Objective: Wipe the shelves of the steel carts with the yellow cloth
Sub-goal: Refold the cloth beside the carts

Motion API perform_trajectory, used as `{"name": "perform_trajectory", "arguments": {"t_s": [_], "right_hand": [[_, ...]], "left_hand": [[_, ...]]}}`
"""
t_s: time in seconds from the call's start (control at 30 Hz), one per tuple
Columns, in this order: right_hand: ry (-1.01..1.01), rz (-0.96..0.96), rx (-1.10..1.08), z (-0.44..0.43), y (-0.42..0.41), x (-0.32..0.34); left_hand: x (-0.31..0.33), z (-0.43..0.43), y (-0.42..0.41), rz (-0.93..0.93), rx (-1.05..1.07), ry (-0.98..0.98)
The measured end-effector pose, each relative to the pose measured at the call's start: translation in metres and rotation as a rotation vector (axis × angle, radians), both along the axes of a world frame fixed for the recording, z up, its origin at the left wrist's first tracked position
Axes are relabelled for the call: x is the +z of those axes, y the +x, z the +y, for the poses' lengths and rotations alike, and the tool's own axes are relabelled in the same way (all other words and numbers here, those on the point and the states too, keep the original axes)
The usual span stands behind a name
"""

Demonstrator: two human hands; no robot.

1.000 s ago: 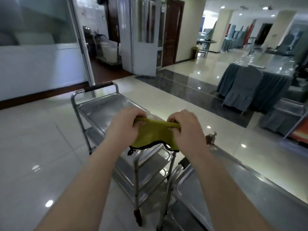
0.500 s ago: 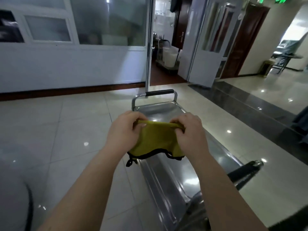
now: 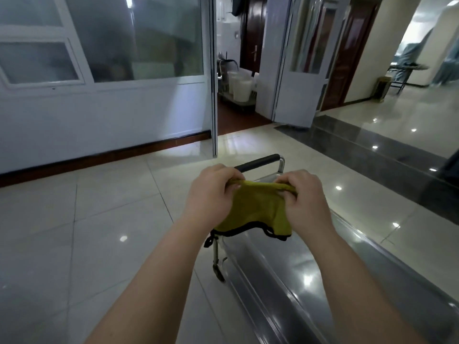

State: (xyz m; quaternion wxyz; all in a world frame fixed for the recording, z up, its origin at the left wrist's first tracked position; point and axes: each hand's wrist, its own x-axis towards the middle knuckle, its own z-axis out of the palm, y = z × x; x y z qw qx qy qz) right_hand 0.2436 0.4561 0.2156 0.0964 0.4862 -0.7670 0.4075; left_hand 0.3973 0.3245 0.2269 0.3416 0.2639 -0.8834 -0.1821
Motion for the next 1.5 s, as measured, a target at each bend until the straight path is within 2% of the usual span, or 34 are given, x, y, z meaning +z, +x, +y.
{"name": "perform_trajectory", "arguments": {"t_s": [0.27,0.43,0.67,0.9,1.07,1.17,1.27,1.33,1.43,1.5], "right_hand": [[-0.090,-0.018,-0.037,-0.113,-0.117,0.023],[-0.080,-0.019,-0.081,-0.171,-0.184,0.029],[-0.053,-0.044,-0.171,-0.220,-0.254,-0.005],[0.142,-0.097,-0.366,-0.249,-0.288,-0.092],[0.248,-0.047,-0.511,-0.294,-0.299,-0.129],[0.283,-0.030,-0.527,-0.351,-0.320,-0.132],[0.233,-0.034,-0.521,-0.421,-0.338,-0.142],[0.230,-0.098,-0.558,-0.456,-0.342,-0.161],[0.356,-0.380,-0.661,-0.478,-0.328,-0.202],[0.322,-0.467,-0.735,-0.472,-0.314,-0.225]], "left_hand": [[0.029,-0.118,-0.124,0.005,-0.033,-0.062],[0.037,-0.183,-0.199,-0.002,-0.061,-0.041],[-0.006,-0.247,-0.283,-0.047,-0.148,0.099],[-0.105,-0.295,-0.338,-0.165,-0.371,0.310],[-0.159,-0.341,-0.362,-0.223,-0.501,0.487],[-0.170,-0.386,-0.376,-0.183,-0.478,0.544],[-0.185,-0.440,-0.394,-0.167,-0.367,0.650],[-0.205,-0.471,-0.400,-0.236,-0.289,0.763],[-0.245,-0.497,-0.399,-0.362,-0.203,1.055],[-0.269,-0.501,-0.394,-0.429,-0.219,1.127]]}}
